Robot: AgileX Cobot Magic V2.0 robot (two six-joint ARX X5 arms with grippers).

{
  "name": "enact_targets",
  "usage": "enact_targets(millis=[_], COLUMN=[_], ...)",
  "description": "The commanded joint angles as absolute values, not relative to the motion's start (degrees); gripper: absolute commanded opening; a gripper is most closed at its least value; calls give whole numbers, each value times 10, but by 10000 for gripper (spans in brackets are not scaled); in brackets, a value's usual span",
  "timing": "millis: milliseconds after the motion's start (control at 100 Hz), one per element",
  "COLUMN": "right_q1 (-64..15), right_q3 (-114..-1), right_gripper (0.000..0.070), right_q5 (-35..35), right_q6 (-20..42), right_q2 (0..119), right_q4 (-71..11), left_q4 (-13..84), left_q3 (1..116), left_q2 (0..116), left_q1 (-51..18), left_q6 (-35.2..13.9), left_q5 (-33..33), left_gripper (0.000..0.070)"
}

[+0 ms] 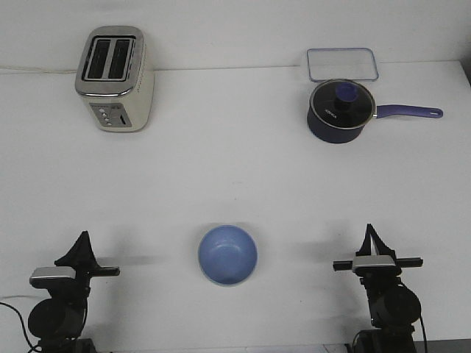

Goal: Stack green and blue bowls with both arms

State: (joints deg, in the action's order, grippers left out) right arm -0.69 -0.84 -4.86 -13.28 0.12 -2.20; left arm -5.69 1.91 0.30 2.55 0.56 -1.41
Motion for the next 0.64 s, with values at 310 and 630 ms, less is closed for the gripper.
enact_targets(millis=[310, 630], right_q1=[-7, -7], right_q3=[-7, -7], right_gripper=[0, 0], right_q5=[-57, -57], right_q6=[-137, -137], right_q2=[1, 1], right_q4=[-3, 4], left_q4=[-61, -61], left_q3=[8, 8], left_q2=[2, 2], left_q1=[25, 25], left_q6=[8, 8], left_q5=[-13, -13], left_gripper=[14, 13])
